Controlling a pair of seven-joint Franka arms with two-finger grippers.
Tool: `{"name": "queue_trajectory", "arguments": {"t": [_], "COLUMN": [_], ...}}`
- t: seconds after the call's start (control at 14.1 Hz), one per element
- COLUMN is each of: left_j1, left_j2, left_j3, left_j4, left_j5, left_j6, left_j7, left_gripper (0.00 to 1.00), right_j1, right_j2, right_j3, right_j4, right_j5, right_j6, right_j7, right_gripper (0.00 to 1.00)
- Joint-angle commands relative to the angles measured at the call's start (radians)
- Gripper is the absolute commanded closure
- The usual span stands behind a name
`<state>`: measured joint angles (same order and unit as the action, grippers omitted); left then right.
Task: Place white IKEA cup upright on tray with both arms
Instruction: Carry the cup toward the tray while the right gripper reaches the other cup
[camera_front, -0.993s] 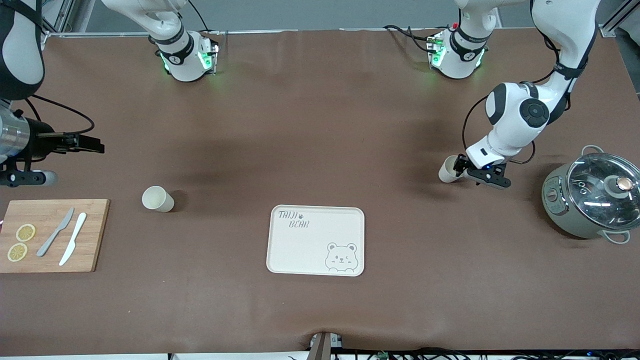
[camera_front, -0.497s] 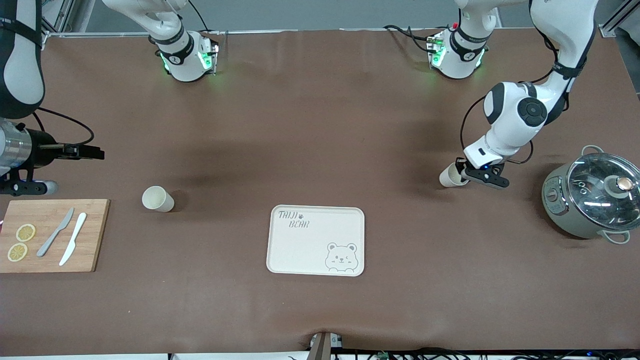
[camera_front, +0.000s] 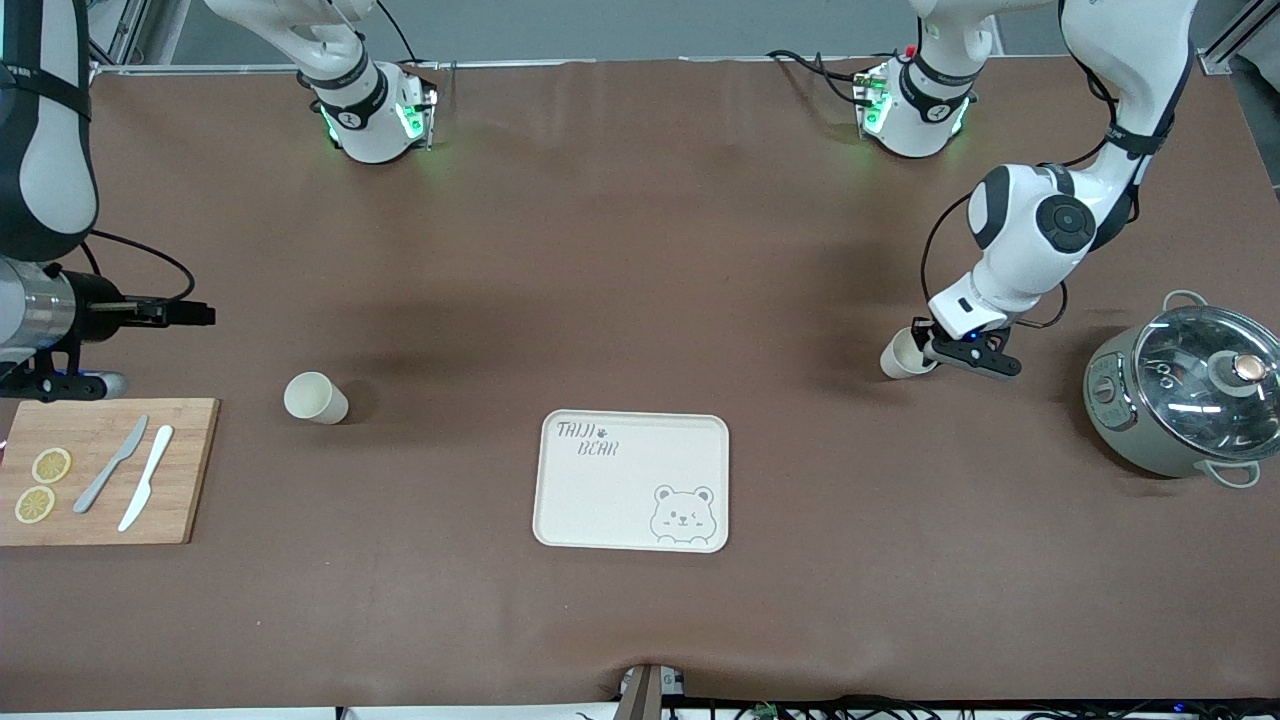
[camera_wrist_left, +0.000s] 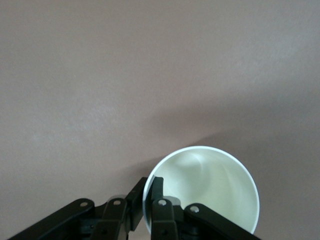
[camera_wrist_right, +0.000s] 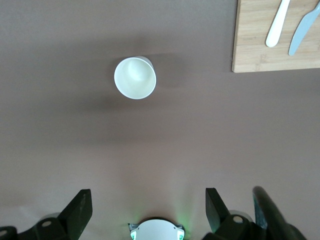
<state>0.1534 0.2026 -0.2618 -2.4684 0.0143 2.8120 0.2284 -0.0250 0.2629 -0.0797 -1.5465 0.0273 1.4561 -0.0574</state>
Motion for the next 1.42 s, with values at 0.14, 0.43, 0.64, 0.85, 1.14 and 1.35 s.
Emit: {"name": "queue_trajectory", "arguments": {"t": [0.14,0.43,0.64,0.85,1.14,1.35], "left_j1": [0.002,0.003,0.000,-0.003,-0.046,-0.095], "left_j2": [-0.009,-0.011,-0.009,0.003,0.037,0.101], "left_j3": [-0.034,-0.074,-0.108,-0.143,-0.155,-0.155], "left_j4": [0.052,0.120,0.205,0.310,0.449,0.566], "left_j5": [-0.008,-0.008,-0.008,-0.008,-0.007,0.007], "left_j6": [-0.008,-0.089,-0.193,-0.310,-0.422,-0.477], "left_j7": [-0.066,-0.127,-0.194,-0.268,-0.352,-0.432], "left_gripper": [1.00,1.00,1.00,1.00,1.00,1.00], "right_j1": [-0.015,-0.015,-0.018,-0.018,-0.033,-0.032], "right_j2": [-0.004,-0.008,-0.007,-0.011,-0.011,-0.007], "right_j3": [0.012,0.012,0.012,0.012,0.012,0.012], "right_j4": [-0.076,-0.161,-0.200,-0.241,-0.345,-0.398], "right_j5": [0.013,0.026,0.025,0.026,0.026,0.026], "right_j6": [0.105,0.203,0.256,0.319,0.470,0.561], "right_j7": [0.017,0.017,0.017,0.017,0.017,0.017], "right_gripper": [0.00,0.00,0.00,0.00,0.00,0.00]}}
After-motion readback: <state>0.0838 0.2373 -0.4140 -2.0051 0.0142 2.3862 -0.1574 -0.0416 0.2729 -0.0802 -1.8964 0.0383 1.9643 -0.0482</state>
